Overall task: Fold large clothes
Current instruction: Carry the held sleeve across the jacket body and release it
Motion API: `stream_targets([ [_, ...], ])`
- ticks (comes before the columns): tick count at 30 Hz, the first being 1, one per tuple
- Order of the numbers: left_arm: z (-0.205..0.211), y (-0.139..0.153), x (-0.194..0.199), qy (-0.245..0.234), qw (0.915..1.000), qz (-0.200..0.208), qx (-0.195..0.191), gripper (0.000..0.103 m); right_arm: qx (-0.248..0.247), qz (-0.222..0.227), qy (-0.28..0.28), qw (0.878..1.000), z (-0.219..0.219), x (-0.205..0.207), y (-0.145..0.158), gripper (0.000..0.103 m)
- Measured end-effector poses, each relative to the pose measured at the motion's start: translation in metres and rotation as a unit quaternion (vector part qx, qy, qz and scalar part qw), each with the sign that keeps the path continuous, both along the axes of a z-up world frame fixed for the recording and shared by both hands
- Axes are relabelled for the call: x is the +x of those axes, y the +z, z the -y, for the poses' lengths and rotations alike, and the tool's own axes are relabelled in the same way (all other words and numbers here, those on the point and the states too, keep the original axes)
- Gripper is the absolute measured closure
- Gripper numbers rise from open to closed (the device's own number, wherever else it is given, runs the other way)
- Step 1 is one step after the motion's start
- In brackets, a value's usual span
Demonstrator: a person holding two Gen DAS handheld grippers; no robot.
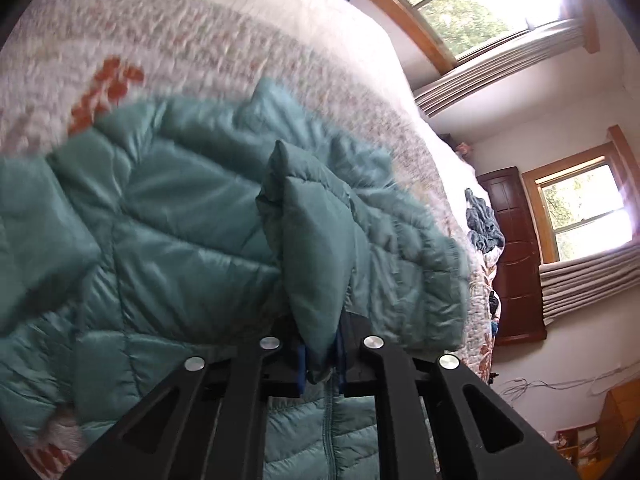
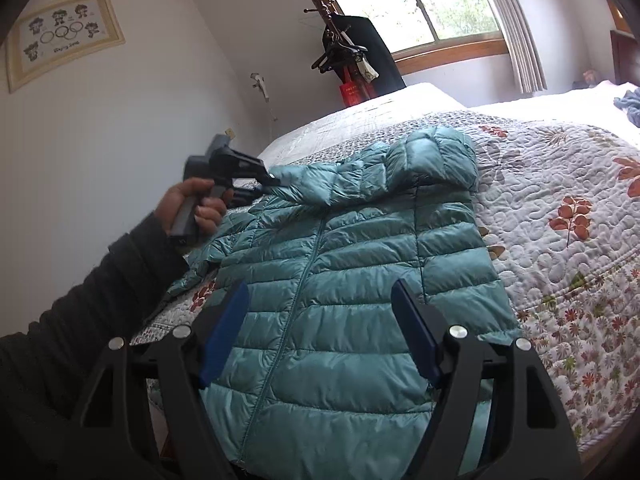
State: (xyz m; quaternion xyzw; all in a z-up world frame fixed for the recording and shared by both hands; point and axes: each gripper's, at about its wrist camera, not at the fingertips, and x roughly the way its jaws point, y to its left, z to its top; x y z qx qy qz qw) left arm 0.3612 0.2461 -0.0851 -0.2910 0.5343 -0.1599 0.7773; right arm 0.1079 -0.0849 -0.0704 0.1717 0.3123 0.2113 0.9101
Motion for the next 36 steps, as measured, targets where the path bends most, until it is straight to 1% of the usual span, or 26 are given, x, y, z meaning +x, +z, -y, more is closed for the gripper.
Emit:
stream_targets([
  [1,-0.006,0.012,0.0,0.002,0.9999,0.01,0.001,0.093,0.005,-0.002,0.002,1.0,0.001,0.0,0.0,0.03],
  [4,-0.024,0.037,-0.001,0.0,0.9996,0.028,0.006,0.093,0.013,-0.006,0.004,1.0,0.0,0.002,-0.002,0.03],
  [7,-0.043,0.044,-0.006,0.003,0.9992,0.035,0.016,0.093,0.026,-0.015,0.013,0.999,-0.002,0.005,-0.005,0.03],
  [9,-0.055,0.037,-0.011,0.009,0.9993,0.03,0.02,0.093,0.029,-0.016,0.019,0.999,-0.005,0.008,-0.007,0.03],
  [12,-0.07,0.012,-0.013,0.017,0.9997,0.005,0.018,0.093,0.032,-0.017,0.025,0.999,-0.01,0.011,-0.008,0.03],
  [16,-0.08,-0.037,-0.011,0.029,0.999,-0.032,0.016,0.093,0.028,-0.017,0.03,0.999,-0.014,0.011,-0.007,0.03],
  [18,-0.08,-0.054,-0.01,0.029,0.9984,-0.044,0.018,0.09,0.026,-0.019,0.031,0.999,-0.014,0.011,-0.008,0.03],
  [19,-0.08,-0.059,-0.01,0.031,0.9983,-0.048,0.016,0.087,0.025,-0.02,0.029,0.999,-0.014,0.012,-0.009,0.03],
  [21,-0.079,-0.058,-0.011,0.033,0.9982,-0.047,0.015,0.085,0.025,-0.023,0.026,0.999,-0.012,0.013,-0.009,0.03],
  [22,-0.08,-0.051,-0.014,0.037,0.9981,-0.043,0.025,0.082,0.025,-0.023,0.025,0.999,-0.011,0.013,-0.008,0.03],
  [23,-0.081,-0.042,-0.017,0.041,0.9977,-0.036,0.04,0.073,0.025,-0.021,0.025,0.999,-0.01,0.013,-0.008,0.03],
  [24,-0.083,-0.025,-0.023,0.049,0.9966,-0.019,0.063,0.064,0.025,-0.02,0.025,0.999,-0.009,0.013,-0.007,0.03],
  [25,-0.084,-0.01,-0.029,0.062,0.9948,-0.003,0.08,0.044,0.025,-0.019,0.026,0.999,-0.009,0.014,-0.006,0.03],
  [26,-0.087,0.002,-0.035,0.076,0.9928,0.015,0.092,0.037,0.024,-0.019,0.027,0.999,-0.009,0.015,-0.006,0.03],
  [27,-0.087,0.015,-0.039,0.084,0.9915,0.031,0.094,0.037,0.022,-0.02,0.026,0.999,-0.009,0.017,-0.006,0.03],
  [28,-0.083,0.026,-0.043,0.083,0.9915,0.048,0.088,0.037,0.021,-0.021,0.027,0.999,-0.009,0.021,-0.006,0.03],
  [30,-0.069,0.036,-0.041,0.056,0.9939,0.068,0.066,0.036,0.025,-0.025,0.029,0.999,-0.009,0.026,-0.006,0.03],
  [31,-0.056,0.034,-0.036,0.029,0.9958,0.072,0.047,0.034,0.027,-0.027,0.03,0.999,-0.009,0.03,-0.006,0.03],
  [32,-0.045,0.028,-0.03,0.01,0.9972,0.065,0.035,0.033,0.029,-0.031,0.031,0.999,-0.008,0.035,-0.006,0.03],
  [33,-0.037,0.019,-0.026,0.006,0.9978,0.054,0.037,0.033,0.028,-0.037,0.031,0.998,-0.007,0.041,-0.004,0.03],
  [36,-0.038,-0.025,-0.009,0.021,0.9978,0.006,0.063,0.035,0.025,-0.041,0.032,0.998,0.005,0.068,0.01,0.03],
])
